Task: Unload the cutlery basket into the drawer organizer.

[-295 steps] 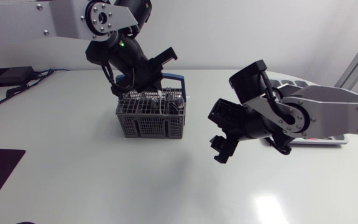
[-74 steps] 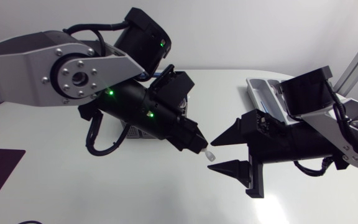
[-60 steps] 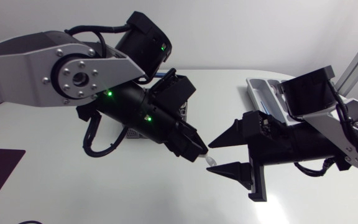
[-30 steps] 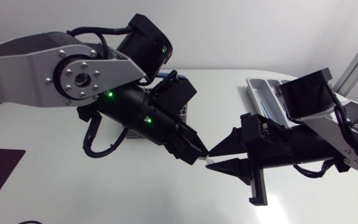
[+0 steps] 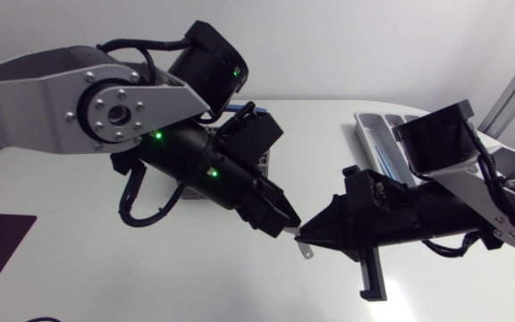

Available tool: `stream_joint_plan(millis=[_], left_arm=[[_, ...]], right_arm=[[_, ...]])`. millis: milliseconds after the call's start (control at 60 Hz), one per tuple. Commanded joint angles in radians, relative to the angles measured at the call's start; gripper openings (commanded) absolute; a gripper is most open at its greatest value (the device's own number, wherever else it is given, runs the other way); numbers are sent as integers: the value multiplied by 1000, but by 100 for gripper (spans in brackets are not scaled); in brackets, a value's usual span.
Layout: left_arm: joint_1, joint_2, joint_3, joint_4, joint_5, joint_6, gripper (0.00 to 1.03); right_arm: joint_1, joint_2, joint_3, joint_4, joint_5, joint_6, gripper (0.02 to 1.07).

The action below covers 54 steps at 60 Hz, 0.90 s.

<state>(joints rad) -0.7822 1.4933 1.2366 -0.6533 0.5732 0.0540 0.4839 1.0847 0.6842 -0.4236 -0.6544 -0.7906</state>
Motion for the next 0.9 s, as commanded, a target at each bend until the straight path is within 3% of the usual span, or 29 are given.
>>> stream_joint_plan(millis=[0,83,183,283,567,717,883], left_arm=[[0,19,-28,0,8,24,6],[0,24,-19,0,10,15,25],[-5,38,4,-12,10,6,73],[-6,59,46,-32,10,-3,98],[60,58,155,-14,10,-120,98],[109,67,205,-12,2,-200,98],[152,84,236,-26,-68,-286,98]], right_arm=[[1,12,-8,-18,-2,19,8],[1,15,-8,-20,-2,19,8],[1,29,-6,-21,-2,19,8],[4,49,-9,-20,4,21,8],[-41,52,-11,-33,52,11,8],[-148,49,0,-46,79,-33,8],[-277,52,9,-43,144,-104,8]])
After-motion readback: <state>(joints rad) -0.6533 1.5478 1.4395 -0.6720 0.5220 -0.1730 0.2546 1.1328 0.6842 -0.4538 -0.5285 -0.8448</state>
